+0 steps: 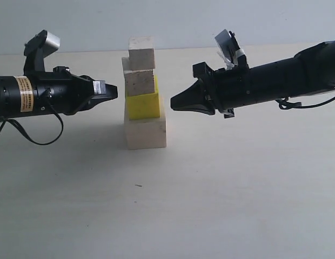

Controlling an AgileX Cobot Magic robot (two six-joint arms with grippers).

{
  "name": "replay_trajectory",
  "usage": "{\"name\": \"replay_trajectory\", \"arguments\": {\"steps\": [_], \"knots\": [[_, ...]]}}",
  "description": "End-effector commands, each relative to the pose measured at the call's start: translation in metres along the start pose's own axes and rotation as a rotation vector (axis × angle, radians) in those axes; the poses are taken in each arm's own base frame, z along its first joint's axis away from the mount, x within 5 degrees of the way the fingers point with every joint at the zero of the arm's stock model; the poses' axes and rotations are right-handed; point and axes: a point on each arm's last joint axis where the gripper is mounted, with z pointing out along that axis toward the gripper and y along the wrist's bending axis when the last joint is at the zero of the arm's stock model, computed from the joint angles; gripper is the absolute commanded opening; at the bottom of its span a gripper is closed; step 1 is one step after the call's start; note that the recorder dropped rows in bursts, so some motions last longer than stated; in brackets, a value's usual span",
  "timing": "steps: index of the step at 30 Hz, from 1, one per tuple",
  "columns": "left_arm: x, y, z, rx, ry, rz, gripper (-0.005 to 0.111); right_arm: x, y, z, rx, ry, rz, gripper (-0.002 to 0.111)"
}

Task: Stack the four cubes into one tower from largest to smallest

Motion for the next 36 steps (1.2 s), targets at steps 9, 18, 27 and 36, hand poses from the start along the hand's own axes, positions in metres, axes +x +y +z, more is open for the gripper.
{"name": "replay_trajectory", "arguments": {"steps": [9,18,27,36], "knots": [[-0.01,0.005,0.01,0.02,-0.02,-0.002,0.0,-0.001,-0.001,0.0,0.031,0.001,-0.017,0.0],[-0.003,0.009,0.017,0.045,-0.01,-0.031,0.0,-0.001,-0.001,0.0,0.032,0.001,-0.019,0.0],[-0.004,0.008,0.017,0.055,-0.021,-0.025,0.0,-0.001,-0.001,0.0,0.032,0.001,-0.021,0.0],[-0.005,0.008,0.017,0.049,-0.032,-0.017,0.0,-0.001,-0.001,0.0,0.027,0.005,-0.023,0.0]]}}
